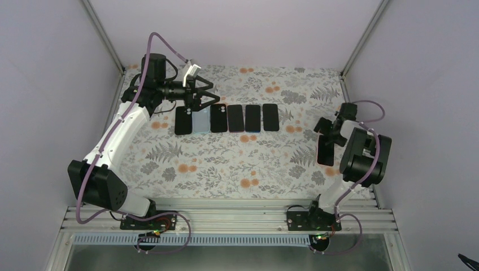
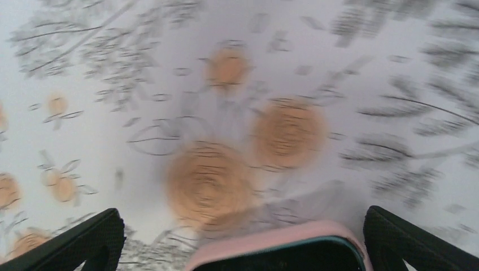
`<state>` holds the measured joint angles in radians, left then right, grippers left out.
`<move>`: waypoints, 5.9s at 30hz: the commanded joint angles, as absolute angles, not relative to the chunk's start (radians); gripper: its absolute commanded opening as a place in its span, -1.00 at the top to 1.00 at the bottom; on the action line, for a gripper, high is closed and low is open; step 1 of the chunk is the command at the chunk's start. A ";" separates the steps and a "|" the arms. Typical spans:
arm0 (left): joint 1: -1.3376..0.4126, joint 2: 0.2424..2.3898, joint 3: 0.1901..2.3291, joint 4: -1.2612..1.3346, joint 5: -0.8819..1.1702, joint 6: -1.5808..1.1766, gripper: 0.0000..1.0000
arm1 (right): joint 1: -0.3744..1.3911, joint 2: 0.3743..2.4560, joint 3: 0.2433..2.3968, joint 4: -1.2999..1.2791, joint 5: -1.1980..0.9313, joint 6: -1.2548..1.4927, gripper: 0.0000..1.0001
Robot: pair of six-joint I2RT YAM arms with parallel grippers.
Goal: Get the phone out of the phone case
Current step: Pick up the phone at the center of the board, then adjust the phone.
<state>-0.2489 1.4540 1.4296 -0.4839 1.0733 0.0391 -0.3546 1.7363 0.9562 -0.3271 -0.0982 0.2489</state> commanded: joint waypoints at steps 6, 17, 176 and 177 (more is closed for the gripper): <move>-0.240 1.448 1.430 -0.449 1.081 0.034 -1.00 | -0.227 1.811 0.977 -0.365 -0.184 0.005 -0.99; -0.239 1.443 1.420 -0.440 1.082 0.033 -1.00 | -0.230 1.736 0.941 -0.472 -0.149 -0.337 -0.99; -0.547 1.379 1.499 -0.937 0.859 0.684 0.95 | 0.591 1.294 1.386 -0.866 -0.678 -0.511 -0.30; -0.550 1.378 1.505 -0.941 0.856 0.690 0.95 | 0.592 1.299 1.388 -0.868 -0.678 -0.512 -0.23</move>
